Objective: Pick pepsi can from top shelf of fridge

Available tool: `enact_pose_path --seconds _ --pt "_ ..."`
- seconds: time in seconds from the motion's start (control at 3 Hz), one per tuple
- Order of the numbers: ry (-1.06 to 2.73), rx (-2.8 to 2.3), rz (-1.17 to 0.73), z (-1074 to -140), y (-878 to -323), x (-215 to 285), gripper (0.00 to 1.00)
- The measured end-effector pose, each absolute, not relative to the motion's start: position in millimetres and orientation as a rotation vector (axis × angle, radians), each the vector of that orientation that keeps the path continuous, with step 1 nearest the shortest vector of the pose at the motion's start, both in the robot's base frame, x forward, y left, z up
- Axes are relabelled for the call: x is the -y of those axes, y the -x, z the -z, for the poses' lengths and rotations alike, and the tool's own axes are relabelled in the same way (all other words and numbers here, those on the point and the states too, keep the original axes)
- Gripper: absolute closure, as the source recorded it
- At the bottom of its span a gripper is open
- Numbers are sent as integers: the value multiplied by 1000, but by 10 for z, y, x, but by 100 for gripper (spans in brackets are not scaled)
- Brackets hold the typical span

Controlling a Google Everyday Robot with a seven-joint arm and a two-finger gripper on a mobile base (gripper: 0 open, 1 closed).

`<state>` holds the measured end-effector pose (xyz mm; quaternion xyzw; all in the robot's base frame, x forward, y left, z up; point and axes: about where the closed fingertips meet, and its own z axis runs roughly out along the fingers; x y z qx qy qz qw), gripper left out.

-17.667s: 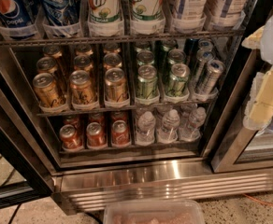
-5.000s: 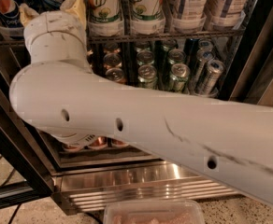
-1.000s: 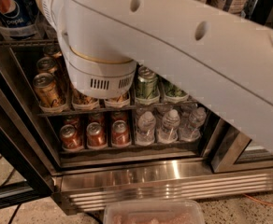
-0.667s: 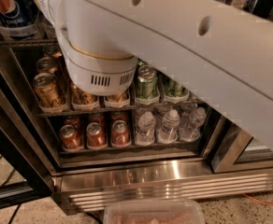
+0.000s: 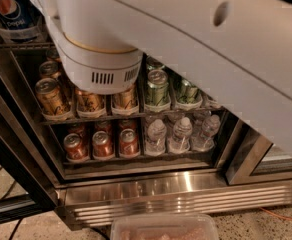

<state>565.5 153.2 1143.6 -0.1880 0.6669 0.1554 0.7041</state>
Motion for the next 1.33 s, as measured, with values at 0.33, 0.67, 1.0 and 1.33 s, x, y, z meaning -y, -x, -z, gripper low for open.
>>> enact_pose_path --seconds 0.33,0.67,1.0,1.33 --pt "472 -1483 -324 -11418 -5569 -1483 100" --pt "574 -1528 -305 -11128 -5512 -1290 100" --pt "574 -1528 -305 -11133 -5509 -1290 100" --pt "543 -1540 -341 -11107 -5370 -1148 100"
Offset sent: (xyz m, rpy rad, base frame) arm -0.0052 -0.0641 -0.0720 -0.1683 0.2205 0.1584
